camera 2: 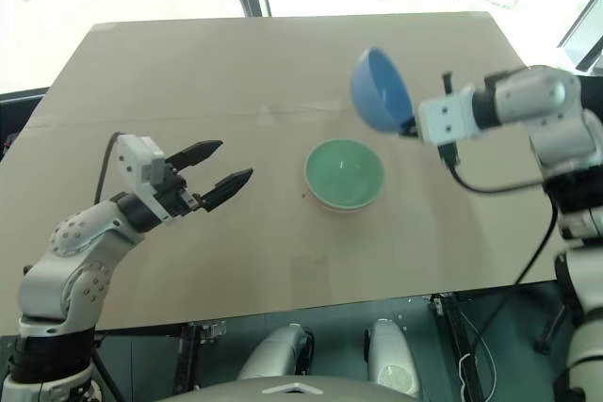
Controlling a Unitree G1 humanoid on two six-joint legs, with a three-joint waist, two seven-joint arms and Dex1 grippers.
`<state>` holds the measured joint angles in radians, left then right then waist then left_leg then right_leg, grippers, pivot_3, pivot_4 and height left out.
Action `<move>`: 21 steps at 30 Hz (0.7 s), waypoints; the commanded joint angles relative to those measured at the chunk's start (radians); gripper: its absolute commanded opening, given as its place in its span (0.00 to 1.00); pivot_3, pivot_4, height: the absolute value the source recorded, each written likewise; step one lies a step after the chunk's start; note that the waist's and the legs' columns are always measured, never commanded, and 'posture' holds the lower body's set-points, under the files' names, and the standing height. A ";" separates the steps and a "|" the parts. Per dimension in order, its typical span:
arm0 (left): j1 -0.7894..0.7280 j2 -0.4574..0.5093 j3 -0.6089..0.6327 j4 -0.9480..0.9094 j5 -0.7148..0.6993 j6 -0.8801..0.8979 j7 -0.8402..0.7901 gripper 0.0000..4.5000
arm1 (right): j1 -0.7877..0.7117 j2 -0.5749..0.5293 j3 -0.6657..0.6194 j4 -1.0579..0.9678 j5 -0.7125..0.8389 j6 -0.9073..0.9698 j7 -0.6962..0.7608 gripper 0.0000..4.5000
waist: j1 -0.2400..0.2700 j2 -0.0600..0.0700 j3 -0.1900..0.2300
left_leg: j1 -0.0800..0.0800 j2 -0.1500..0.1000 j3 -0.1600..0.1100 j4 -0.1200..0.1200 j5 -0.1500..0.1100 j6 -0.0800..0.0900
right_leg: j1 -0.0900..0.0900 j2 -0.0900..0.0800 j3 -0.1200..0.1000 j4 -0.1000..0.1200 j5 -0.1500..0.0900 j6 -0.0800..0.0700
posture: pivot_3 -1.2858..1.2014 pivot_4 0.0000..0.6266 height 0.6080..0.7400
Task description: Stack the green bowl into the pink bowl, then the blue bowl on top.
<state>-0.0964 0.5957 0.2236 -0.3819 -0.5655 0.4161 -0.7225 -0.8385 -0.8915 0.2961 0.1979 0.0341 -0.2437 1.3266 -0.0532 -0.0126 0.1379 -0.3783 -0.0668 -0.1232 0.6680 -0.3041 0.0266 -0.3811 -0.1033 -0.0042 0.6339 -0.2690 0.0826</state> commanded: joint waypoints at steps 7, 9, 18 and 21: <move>-0.088 -0.011 -0.036 0.055 0.015 -0.046 -0.036 1.00 | 0.108 0.036 -0.030 -0.334 0.031 0.314 -0.035 0.41 | 0.033 -0.002 -0.001 | 0.002 0.000 0.000 0.007 0.000 0.000 | 0.002 0.001 0.001 0.000 0.002 -0.002 | 0.52 0.24 1.00; -0.093 -0.011 -0.040 0.059 0.015 -0.043 -0.039 1.00 | 0.122 0.028 -0.059 -0.366 0.035 0.333 -0.050 0.61 | 0.043 -0.002 -0.001 | 0.001 0.000 -0.001 0.006 0.000 0.000 | 0.000 0.001 -0.001 0.000 0.002 -0.002 | 0.52 0.24 1.00; -0.067 -0.003 -0.041 0.031 -0.027 -0.031 -0.092 1.00 | 0.307 -0.062 -0.372 -0.600 0.332 0.747 -0.117 0.74 | 0.046 -0.003 -0.002 | -0.002 -0.001 -0.006 0.003 0.000 0.000 | -0.001 0.000 -0.004 -0.001 0.002 -0.003 | 0.52 0.24 1.00; -0.043 0.007 -0.034 0.013 -0.048 -0.029 -0.120 1.00 | 0.409 -0.083 -0.473 -0.608 0.378 0.798 -0.145 0.80 | 0.045 -0.003 -0.002 | -0.001 -0.001 -0.004 0.003 0.000 0.000 | 0.001 -0.001 -0.004 -0.003 0.002 -0.003 | 0.52 0.24 1.00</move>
<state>-0.1413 0.5913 0.1699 -0.3174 -0.5868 0.3944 -0.8276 -0.4663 -0.9592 -0.0790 -0.3822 0.3657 0.5147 1.2073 -0.0084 -0.0152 0.1364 -0.3796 -0.0675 -0.1269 0.6713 -0.3041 0.0266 -0.3802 -0.1040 -0.0076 0.6307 -0.2671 0.0800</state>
